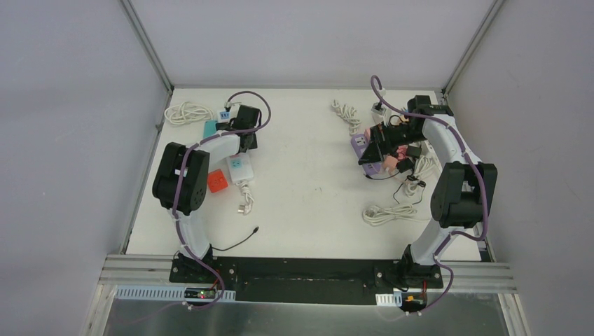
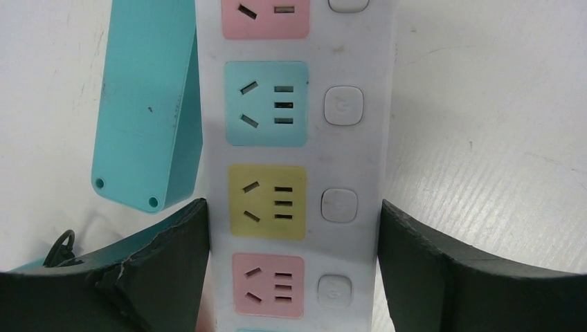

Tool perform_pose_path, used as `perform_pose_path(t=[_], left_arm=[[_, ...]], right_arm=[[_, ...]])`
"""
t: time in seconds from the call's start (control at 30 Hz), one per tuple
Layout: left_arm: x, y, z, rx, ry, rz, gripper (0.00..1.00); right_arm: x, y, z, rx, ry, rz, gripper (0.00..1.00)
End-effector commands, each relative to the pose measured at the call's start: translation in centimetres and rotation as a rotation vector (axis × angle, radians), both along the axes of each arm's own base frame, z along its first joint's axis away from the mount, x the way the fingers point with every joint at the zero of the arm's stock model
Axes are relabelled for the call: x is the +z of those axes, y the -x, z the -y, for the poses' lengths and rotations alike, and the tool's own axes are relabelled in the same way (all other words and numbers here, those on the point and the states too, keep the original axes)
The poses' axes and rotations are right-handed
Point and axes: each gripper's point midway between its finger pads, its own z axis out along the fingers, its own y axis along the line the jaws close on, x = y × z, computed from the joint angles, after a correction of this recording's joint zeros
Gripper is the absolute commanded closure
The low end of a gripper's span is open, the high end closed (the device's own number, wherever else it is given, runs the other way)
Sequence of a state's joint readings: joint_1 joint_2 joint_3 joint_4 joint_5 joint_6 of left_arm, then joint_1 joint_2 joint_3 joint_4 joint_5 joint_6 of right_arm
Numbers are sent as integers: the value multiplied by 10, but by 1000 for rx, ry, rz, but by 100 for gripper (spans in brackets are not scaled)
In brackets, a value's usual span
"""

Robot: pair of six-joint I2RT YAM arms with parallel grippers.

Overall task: Pull the plug off the socket
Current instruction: Move the plug to the center of the board.

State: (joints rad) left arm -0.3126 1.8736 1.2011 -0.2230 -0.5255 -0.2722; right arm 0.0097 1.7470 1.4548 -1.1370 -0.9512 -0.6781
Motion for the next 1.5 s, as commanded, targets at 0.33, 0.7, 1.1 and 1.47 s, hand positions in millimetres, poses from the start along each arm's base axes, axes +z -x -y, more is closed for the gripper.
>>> perform_pose_path(t=[0.33, 0.7, 1.1, 1.47], left_arm=[[65, -2, 0, -15, 41, 122, 8], [75, 13, 10, -74, 112, 124, 1], [121, 60, 71, -326, 455, 184, 1], [187, 108, 106, -565, 540, 201, 1]], right_arm=[[26, -1, -1, -6, -31, 92, 0], [25, -1, -1, -7, -29, 88, 0], [26, -4, 5, -17, 23, 118, 0], [62, -21, 58, -189, 230, 308, 0]])
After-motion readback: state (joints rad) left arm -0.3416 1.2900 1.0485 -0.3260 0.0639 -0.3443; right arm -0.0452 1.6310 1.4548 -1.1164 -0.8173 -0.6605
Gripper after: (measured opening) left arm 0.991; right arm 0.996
